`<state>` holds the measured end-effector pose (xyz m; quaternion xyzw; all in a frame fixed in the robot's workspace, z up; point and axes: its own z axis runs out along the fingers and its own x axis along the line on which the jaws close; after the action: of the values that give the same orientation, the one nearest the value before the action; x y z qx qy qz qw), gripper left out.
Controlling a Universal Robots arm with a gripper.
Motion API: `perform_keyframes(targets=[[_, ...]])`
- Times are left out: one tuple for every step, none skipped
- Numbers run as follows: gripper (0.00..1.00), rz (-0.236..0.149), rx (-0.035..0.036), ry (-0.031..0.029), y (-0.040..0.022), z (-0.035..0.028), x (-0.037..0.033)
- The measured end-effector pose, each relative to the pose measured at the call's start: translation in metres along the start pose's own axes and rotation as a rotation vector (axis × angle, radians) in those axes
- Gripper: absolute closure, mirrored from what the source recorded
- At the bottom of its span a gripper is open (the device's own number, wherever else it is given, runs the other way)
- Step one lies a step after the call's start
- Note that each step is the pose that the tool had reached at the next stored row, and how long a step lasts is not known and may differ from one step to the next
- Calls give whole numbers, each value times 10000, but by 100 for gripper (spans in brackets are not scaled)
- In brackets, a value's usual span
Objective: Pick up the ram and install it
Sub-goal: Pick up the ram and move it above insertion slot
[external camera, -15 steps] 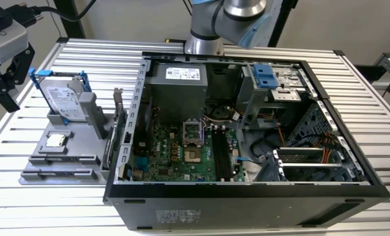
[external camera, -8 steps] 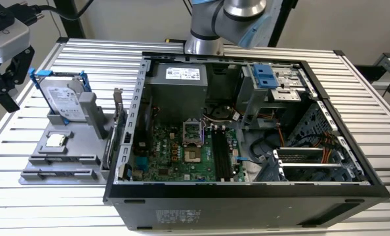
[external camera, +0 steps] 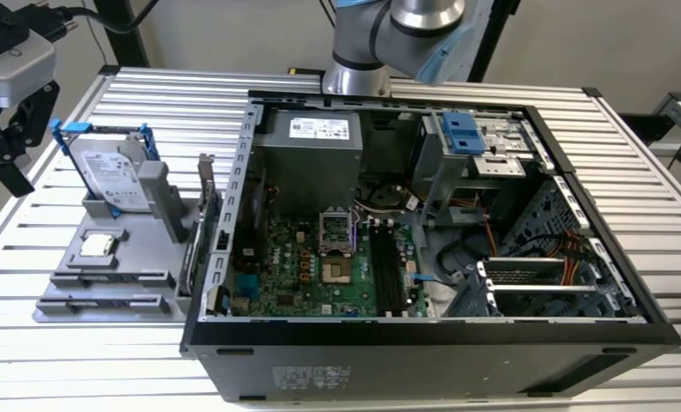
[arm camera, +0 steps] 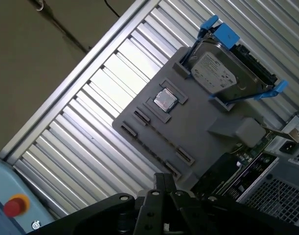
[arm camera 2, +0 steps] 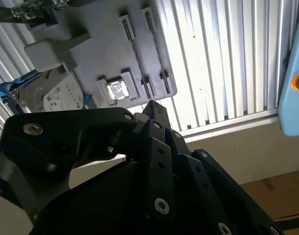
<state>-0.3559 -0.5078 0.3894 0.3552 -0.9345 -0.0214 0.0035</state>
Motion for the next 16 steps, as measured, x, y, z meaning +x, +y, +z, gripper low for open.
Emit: perform_keyframes(targets=[[100, -46, 1, 3, 0, 0, 0], [100, -97, 2, 7, 0, 0, 0], [100, -153, 3, 11, 0, 0, 0], [100, -211, 4, 15, 0, 0, 0], [100, -273, 5, 18, 0, 0, 0], [100, -334, 6, 22, 1, 0, 0], [100, -395, 6, 25, 1, 0, 0], [100, -455, 7, 28, 1, 0, 0], [100, -514, 6, 31, 1, 0, 0], [100, -562, 6, 33, 1, 0, 0], [100, -614, 6, 35, 1, 0, 0], [100, -666, 5, 37, 1, 0, 0], [100, -725, 4, 40, 1, 0, -1], [100, -776, 4, 43, 1, 0, -1], [100, -829, 4, 44, 1, 0, 0], [100, -881, 3, 46, 1, 0, 0]])
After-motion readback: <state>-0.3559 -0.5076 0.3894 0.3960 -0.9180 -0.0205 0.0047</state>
